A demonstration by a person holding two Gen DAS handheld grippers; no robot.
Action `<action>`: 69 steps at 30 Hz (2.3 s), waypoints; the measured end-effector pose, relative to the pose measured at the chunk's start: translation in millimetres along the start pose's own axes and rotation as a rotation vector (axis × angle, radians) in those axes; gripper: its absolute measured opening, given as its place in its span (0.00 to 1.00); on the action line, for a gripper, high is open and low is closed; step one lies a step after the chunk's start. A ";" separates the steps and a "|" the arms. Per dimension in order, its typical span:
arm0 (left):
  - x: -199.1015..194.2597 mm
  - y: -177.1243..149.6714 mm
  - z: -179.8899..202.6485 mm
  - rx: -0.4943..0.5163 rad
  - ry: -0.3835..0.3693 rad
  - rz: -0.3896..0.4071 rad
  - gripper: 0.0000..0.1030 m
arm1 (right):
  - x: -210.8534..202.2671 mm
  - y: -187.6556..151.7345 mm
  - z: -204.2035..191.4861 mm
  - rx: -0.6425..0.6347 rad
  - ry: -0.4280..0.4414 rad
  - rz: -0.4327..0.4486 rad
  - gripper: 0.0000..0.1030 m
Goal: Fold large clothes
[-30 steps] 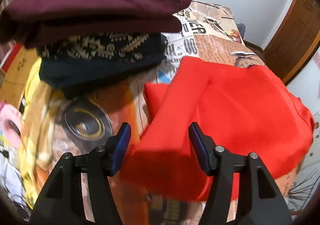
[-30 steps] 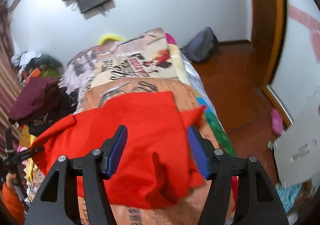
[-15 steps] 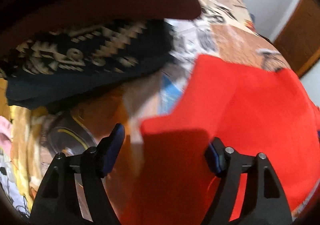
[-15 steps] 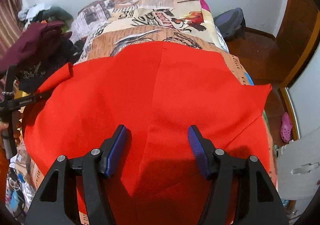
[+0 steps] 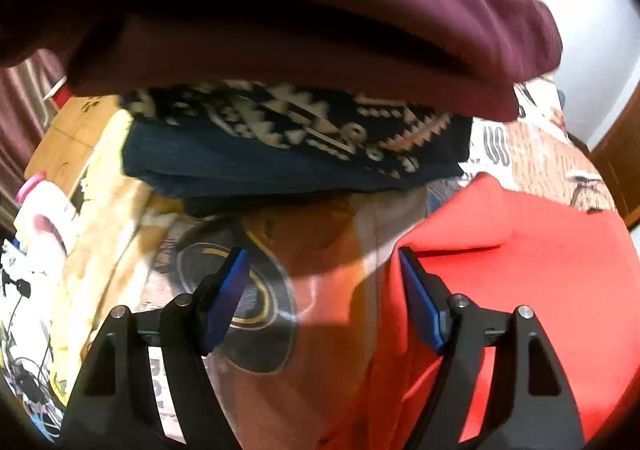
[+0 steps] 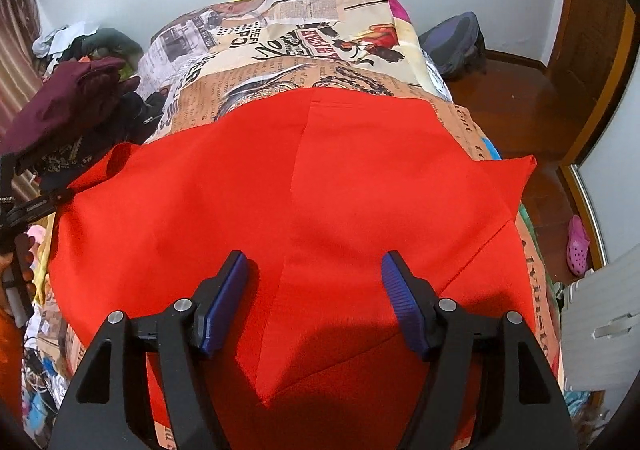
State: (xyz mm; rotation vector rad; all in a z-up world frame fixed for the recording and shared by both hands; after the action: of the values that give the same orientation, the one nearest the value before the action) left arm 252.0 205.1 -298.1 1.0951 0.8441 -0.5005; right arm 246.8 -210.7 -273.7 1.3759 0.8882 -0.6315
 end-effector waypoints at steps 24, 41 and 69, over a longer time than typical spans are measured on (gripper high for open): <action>-62.9 -80.5 19.9 -0.240 -0.319 -0.074 0.73 | -38.9 7.8 -21.7 -0.071 -0.010 0.058 0.64; -16.2 -131.3 37.5 -0.499 -0.585 -0.283 0.74 | -10.7 -1.6 -58.4 -0.106 0.065 0.003 0.68; -38.9 -44.2 98.5 -0.413 -0.630 -0.021 0.18 | -28.5 16.9 -89.3 -0.183 0.094 0.008 0.70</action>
State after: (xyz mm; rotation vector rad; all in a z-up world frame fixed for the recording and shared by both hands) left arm 230.6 95.4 -271.8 0.4970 0.3738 -0.6106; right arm 230.5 -124.0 -237.9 1.2508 0.9903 -0.4706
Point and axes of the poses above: each gripper's, at about its wrist camera, not at the fingertips, and x roughly the way its jaws point, z to its right, y to its top, the point moved 7 cm from there along x, roughly the way its jaws point, and after that the axes turned 9 degrees about -y, right-handed, at the moved point
